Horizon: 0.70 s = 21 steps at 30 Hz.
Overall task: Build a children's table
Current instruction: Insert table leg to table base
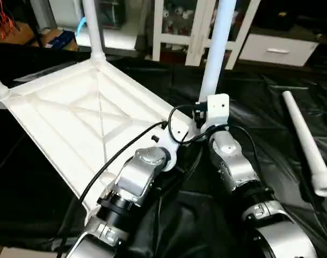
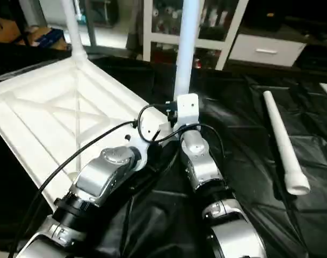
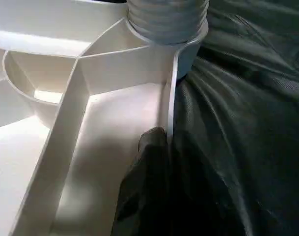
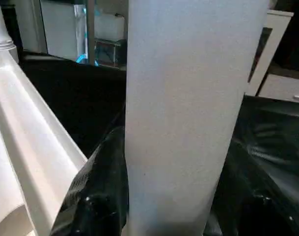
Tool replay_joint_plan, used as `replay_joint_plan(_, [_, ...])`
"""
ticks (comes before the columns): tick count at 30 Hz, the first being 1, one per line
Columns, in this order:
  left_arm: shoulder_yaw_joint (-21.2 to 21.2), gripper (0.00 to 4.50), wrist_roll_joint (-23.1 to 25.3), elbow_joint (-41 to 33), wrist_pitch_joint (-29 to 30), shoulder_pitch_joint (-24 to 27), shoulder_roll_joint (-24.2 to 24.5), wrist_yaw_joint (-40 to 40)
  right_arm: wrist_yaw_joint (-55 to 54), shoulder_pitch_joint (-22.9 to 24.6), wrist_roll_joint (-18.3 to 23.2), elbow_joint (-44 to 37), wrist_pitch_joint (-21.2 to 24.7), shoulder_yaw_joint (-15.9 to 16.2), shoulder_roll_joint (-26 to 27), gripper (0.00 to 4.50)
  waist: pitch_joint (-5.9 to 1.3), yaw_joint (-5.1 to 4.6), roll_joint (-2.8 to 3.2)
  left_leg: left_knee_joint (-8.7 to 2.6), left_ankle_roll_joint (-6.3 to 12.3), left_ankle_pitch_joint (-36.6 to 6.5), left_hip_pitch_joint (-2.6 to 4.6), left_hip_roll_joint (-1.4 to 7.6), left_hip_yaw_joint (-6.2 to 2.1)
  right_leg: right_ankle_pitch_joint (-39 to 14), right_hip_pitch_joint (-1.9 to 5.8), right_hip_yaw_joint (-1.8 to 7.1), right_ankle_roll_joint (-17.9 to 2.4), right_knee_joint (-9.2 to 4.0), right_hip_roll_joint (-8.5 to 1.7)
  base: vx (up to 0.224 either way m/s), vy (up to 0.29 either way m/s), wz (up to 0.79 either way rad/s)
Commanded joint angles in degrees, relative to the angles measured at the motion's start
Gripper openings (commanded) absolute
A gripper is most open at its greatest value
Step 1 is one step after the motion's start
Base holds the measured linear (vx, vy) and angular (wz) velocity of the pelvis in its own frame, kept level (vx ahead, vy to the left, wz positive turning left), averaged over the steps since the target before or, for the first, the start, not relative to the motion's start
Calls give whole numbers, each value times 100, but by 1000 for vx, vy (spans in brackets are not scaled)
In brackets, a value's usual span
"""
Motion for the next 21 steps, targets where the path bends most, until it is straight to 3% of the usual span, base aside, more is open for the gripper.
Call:
replay_joint_plan(1, [361,0,43,-16,-225,-18,63,265,-363,431,-247,1029,186,-169,-133,184,-215,25,-15,-353,598,-285,42,361,-112,843,142,156,-1483,-186,-286,0,0,0])
replay_joint_plan(2, [364,0,45,-12,-230,-19,64,271,-357,427,-236,1043,151,-180,-127,184,-215,25,-15,-353,598,-285,42,361,-112,843,142,156,-1483,-186,-286,0,0,0])
replay_joint_plan(4, [372,0,50,-5,-260,-26,81,280,-270,423,-232,1053,1,-172,-111,184,-192,37,0,-392,491,-725,70,391,-113,64,115,152,-1458,-245,-264,0,0,0])
replay_joint_plan(6, [362,0,36,-4,-280,-27,102,286,-106,440,-243,1002,-182,-135,-93,184,-198,42,4,-400,385,-846,79,394,-118,-171,106,153,-1390,-256,-256,0,0,0])
replay_joint_plan(9, [343,0,30,-18,-288,-17,118,286,114,479,-136,924,-278,-177,-48,184,-210,47,7,-388,375,-729,68,387,-117,-24,121,154,-1358,-233,-252,0,0,0])
replay_joint_plan(10, [340,0,18,-20,-295,-15,130,286,126,506,-166,856,-418,-162,-53,184,-226,57,3,-359,443,-460,69,378,-111,309,136,153,-1399,-196,-254,0,0,0])
replay_joint_plan(13, [338,0,16,-13,-310,-12,147,270,294,509,-213,826,-511,-78,-61,184,-239,64,-3,-335,571,-271,68,367,-99,615,152,152,-1491,-166,-252,0,0,0])
replay_joint_plan(16, [326,0,15,-8,-351,4,190,240,590,646,-216,545,-683,12,-86,257,-249,87,-8,-309,703,-132,75,372,-93,713,164,149,-1567,-150,-257,0,0,0])
replay_joint_plan(18, [312,0,15,-11,-378,13,216,220,685,720,-238,409,-725,27,-113,273,-253,87,3,-304,738,-102,57,365,-99,724,179,147,-1576,-144,-261,0,0,0])
replay_joint_plan(21, [260,0,15,-20,-485,35,281,144,851,877,-281,120,-755,65,-183,299,-262,55,-49,-275,850,-26,24,366,-101,807,183,152,-1623,-118,-259,0,0,0])
